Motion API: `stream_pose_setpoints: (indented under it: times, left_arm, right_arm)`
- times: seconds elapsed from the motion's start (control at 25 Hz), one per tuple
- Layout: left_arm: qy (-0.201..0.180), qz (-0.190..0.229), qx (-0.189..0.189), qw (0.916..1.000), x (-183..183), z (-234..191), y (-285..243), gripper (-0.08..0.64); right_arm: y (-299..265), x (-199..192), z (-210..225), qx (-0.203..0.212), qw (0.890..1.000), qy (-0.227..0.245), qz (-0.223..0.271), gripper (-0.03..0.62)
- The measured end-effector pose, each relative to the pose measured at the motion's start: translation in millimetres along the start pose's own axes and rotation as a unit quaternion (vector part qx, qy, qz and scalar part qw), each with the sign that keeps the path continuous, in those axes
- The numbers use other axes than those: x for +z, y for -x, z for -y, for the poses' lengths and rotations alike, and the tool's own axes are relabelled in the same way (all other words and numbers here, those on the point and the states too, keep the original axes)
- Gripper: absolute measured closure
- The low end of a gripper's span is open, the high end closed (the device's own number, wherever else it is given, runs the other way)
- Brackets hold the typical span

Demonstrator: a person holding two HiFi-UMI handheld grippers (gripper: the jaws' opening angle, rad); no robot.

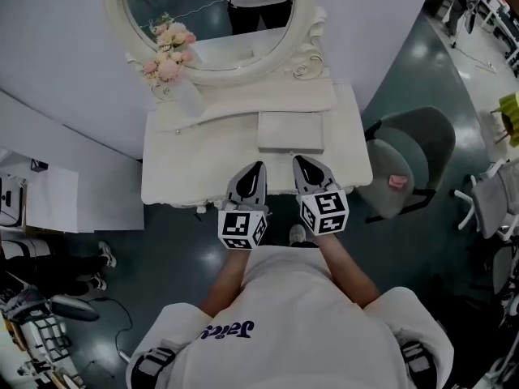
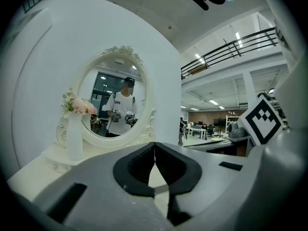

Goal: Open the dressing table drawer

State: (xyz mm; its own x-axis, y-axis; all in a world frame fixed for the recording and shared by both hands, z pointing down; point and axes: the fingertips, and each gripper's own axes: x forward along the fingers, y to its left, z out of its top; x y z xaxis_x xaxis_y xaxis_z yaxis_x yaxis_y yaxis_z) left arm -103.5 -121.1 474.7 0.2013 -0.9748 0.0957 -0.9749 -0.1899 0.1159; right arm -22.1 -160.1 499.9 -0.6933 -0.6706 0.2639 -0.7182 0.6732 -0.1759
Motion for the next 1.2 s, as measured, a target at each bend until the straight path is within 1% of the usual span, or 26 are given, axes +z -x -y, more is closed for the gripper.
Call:
stream_pose_setpoints:
  times: [0.16,0.32,0.48,0.56,0.76,0.96,1.08,1.2]
  left_arm:
    - [0.011,-0.009,-0.03,0.9995,-5.5,-9.8,-21.9,0.545]
    - [0.014,-0.023,-0.053,0.9982,-20.2,-19.6,-43.5,0.545]
    - [0.013,-0.044,-0.062,0.997,-40.6,-36.5,-62.4,0.545]
    - [0.017,-0.049,-0.069,0.9963,-47.1,-41.5,-69.7,0.545]
    - [0.03,-0.059,-0.093,0.9934,-58.3,-40.8,-80.3,0.545]
    - [0.013,-0.07,-0.116,0.9907,-60.5,-38.3,-93.0,0.545]
    - [0.015,-0.07,-0.123,0.9899,-58.7,-39.8,-99.8,0.545]
    - [0.019,-0.073,-0.125,0.9893,-60.0,-44.4,-107.3,0.545]
  right_arm:
    - [-18.1,-3.4,8.3,-0.023,1.0,0.0,-0.014,0.579]
    - [-36.5,-21.0,18.8,-0.041,0.998,-0.006,-0.046,0.578]
    - [-50.7,-41.8,30.2,-0.053,0.996,-0.038,-0.063,0.578]
    - [-58.0,-53.0,36.9,-0.06,0.994,-0.046,-0.075,0.578]
    - [-73.1,-85.9,45.2,-0.074,0.989,-0.064,-0.115,0.578]
    - [-88.0,-116.7,55.2,-0.091,0.981,-0.076,-0.157,0.577]
    - [-93.4,-134.6,62.5,-0.099,0.975,-0.088,-0.176,0.577]
    - [-99.9,-153.3,68.0,-0.104,0.97,-0.111,-0.191,0.577]
